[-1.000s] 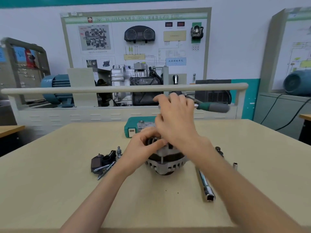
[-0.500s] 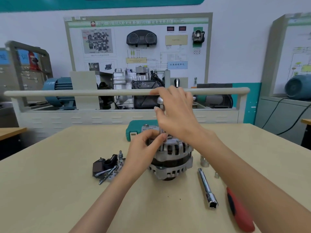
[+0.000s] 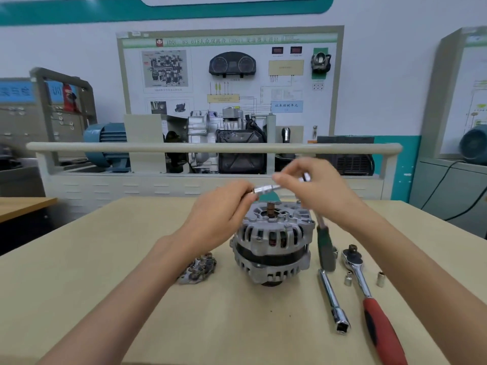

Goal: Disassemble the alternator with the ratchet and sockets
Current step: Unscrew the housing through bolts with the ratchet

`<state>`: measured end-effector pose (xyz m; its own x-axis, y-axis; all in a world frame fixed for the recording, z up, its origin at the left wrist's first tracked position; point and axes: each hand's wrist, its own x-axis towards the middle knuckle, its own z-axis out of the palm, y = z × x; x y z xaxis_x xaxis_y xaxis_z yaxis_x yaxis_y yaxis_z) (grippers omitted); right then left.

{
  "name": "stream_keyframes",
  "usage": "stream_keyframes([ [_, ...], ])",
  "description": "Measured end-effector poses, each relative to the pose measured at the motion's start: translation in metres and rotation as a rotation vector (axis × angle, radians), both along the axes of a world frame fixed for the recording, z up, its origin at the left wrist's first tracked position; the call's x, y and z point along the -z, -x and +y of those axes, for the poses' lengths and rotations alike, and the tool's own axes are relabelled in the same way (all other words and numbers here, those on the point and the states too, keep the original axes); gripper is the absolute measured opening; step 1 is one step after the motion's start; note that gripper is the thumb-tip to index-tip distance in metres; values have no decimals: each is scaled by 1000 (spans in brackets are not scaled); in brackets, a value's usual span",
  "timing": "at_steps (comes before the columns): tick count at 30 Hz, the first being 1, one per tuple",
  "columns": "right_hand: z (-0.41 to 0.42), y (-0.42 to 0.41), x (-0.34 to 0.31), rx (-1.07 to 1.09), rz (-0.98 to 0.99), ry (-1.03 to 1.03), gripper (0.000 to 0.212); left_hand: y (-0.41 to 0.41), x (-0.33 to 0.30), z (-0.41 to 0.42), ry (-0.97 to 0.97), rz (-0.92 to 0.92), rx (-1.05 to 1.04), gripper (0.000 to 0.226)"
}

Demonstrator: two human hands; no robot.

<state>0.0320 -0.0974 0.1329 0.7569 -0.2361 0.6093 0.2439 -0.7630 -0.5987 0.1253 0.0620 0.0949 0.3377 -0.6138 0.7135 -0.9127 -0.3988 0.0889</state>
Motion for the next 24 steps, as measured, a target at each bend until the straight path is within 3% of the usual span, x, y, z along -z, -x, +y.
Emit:
stream_keyframes([
  [6, -6, 12, 2, -286, 307, 118, 20, 2, -10, 21, -178, -339, -9, 32],
  [10, -1, 12, 2, -373, 389, 165, 17, 6, -18, 27, -245, -514, 10, 35],
  [17, 10, 9, 15, -421, 375, 276, 16, 14, -19, 26, -373, -619, 68, 37],
  [24, 11, 9, 27, -471, 374, 275, 18, 10, -11, 23, -402, -535, 130, 39],
])
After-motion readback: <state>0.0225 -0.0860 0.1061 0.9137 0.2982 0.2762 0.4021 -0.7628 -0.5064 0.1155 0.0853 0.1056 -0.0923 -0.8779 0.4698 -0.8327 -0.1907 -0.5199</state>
